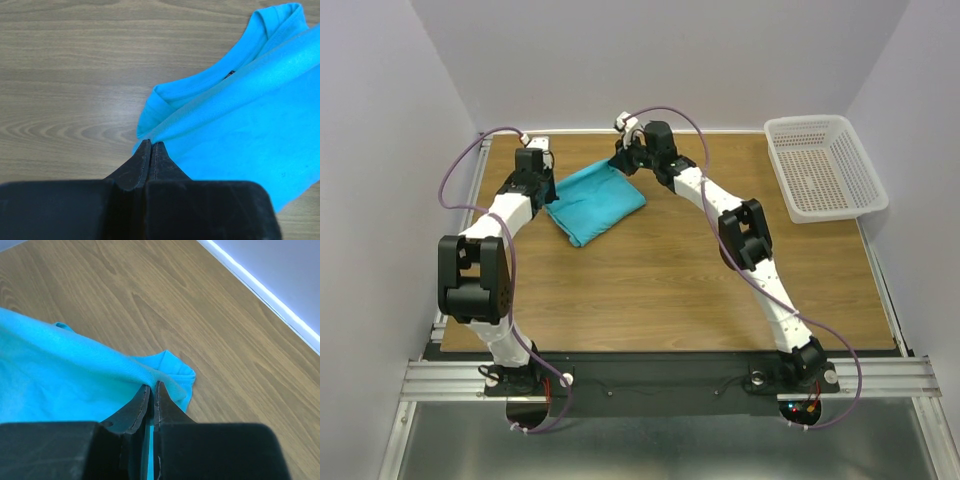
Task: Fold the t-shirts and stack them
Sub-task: Fold the tshirt
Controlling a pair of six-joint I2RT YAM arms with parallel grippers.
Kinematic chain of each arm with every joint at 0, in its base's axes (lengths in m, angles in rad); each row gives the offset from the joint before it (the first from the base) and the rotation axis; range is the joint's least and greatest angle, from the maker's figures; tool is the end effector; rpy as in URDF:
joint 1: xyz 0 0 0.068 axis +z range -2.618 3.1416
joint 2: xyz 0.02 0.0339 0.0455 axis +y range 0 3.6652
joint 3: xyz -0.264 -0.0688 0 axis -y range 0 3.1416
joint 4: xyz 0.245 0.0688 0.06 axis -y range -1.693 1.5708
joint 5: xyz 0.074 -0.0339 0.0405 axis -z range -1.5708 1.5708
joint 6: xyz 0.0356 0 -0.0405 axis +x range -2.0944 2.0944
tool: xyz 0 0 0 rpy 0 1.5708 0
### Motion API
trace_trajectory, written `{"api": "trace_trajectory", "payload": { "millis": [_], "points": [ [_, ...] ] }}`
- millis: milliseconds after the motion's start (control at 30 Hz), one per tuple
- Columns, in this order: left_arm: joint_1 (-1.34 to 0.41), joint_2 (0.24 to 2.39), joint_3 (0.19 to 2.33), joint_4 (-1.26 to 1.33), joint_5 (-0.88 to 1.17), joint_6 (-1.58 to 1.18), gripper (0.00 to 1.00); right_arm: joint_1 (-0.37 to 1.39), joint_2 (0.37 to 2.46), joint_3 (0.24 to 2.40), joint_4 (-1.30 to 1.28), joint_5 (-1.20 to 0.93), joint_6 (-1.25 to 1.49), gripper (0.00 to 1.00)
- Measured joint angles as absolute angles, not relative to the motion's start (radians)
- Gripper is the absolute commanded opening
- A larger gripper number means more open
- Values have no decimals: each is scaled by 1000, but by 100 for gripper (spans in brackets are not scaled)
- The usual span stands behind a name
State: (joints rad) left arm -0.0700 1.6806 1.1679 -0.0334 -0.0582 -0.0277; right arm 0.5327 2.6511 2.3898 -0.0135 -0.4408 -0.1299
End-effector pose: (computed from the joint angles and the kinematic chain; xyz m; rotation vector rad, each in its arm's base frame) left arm 0.3847 -0.0249 0.2511 0.0101 2.1158 0.0034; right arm 0.5154 0.3215 0.2037 -0.8973 1.6452 0.6854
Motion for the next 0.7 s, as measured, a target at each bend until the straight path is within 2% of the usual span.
{"api": "trace_trajectory", "payload": {
  "millis": [67, 100, 133, 167, 200, 233, 333, 367, 400, 567, 700],
  "points": [
    [-69, 1695, 1171, -33, -62, -28, 1, 533, 2658, 2395, -14, -440, -128, 33],
    [-68, 1702, 1174, -34, -62, -31, 11, 533, 2661, 2396, -14, -439, -133, 49],
    [-65, 1716, 1178, -35, -66, -33, 18, 533, 2664, 2396, -14, -434, -129, 54],
    [-61, 1721, 1179, -35, -71, -36, 32, 533, 2664, 2397, -14, -430, -135, 58],
    [-55, 1727, 1179, -39, -77, -42, 40, 533, 2664, 2397, -13, -420, -138, 66],
    [-49, 1729, 1179, -43, -84, -45, 48, 532, 2664, 2397, -12, -410, -136, 71],
    [-33, 1729, 1180, -46, -97, -60, 57, 529, 2664, 2399, -7, -386, -146, 78],
    [-29, 1729, 1184, -47, -102, -62, 74, 522, 2662, 2399, -7, -379, -149, 79],
    [-24, 1729, 1189, -50, -107, -66, 83, 521, 2661, 2399, -8, -372, -149, 79],
    [-11, 1694, 1214, -52, -145, -76, 85, 492, 2599, 2345, -20, -385, -160, 79],
    [11, 1617, 1219, -49, -86, -76, 81, 439, 2426, 2186, -105, -555, -211, 76]
  ]
}}
